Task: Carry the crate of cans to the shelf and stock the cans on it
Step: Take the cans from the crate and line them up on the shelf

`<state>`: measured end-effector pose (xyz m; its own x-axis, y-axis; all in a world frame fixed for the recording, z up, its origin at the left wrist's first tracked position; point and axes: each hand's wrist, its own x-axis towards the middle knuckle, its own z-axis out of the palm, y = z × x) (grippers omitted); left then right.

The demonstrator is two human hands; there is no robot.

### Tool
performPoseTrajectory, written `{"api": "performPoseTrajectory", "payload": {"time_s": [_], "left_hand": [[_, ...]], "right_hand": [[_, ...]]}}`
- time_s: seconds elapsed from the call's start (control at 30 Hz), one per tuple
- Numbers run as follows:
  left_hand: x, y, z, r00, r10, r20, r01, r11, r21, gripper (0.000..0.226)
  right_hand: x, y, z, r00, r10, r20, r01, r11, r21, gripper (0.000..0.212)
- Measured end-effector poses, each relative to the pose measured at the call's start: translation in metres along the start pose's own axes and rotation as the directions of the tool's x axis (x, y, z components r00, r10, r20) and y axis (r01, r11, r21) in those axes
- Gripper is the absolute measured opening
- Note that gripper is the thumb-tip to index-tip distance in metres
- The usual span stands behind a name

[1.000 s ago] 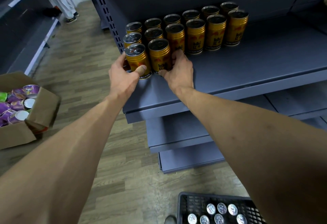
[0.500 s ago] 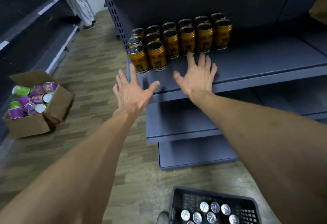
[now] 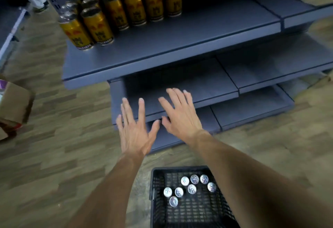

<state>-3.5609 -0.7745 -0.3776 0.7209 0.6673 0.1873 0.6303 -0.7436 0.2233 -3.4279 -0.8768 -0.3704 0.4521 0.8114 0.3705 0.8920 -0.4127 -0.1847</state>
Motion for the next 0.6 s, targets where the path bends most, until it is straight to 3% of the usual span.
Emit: {"api": "performPoseTrajectory", "payload": {"time_s": [0.07,0.13,0.23,0.3,0.37,0.5,0.6], "left_hand": [[-0.023,0.01,0.036,0.997,0.029,0.073,-0.027,0.999,-0.03,0.076],[-0.046,0.016,0.073,0.989,0.052,0.138,-0.046,0.998,-0.046,0.074],[-0.076,0.013,0.127,0.955,0.077,0.287,-0.072,0.997,-0.029,0.076],[-0.099,0.003,0.162,0.901,0.044,0.431,-0.04,0.999,-0.02,0.073],[-0.126,-0.009,0.197,0.871,0.076,0.486,-0.069,0.997,-0.033,0.066],[-0.175,-0.035,0.27,0.712,-0.006,0.702,-0.055,0.996,0.064,0.067],[-0.189,-0.054,0.321,0.652,-0.052,0.757,-0.044,0.993,0.106,0.066]], "right_hand": [[-0.036,0.01,0.025,0.997,0.06,0.058,-0.06,0.998,0.003,0.048],[-0.071,0.022,0.056,0.971,0.174,0.164,-0.172,0.985,-0.026,0.057],[-0.119,0.035,0.101,0.872,0.327,0.365,-0.308,0.945,-0.111,0.06],[-0.149,0.035,0.131,0.772,0.402,0.492,-0.38,0.913,-0.149,0.048],[-0.181,0.035,0.161,0.692,0.449,0.565,-0.436,0.884,-0.169,0.045],[-0.249,0.047,0.227,0.576,0.497,0.649,-0.473,0.85,-0.231,0.046],[-0.284,0.063,0.277,0.5,0.544,0.674,-0.526,0.809,-0.263,0.05]]}}
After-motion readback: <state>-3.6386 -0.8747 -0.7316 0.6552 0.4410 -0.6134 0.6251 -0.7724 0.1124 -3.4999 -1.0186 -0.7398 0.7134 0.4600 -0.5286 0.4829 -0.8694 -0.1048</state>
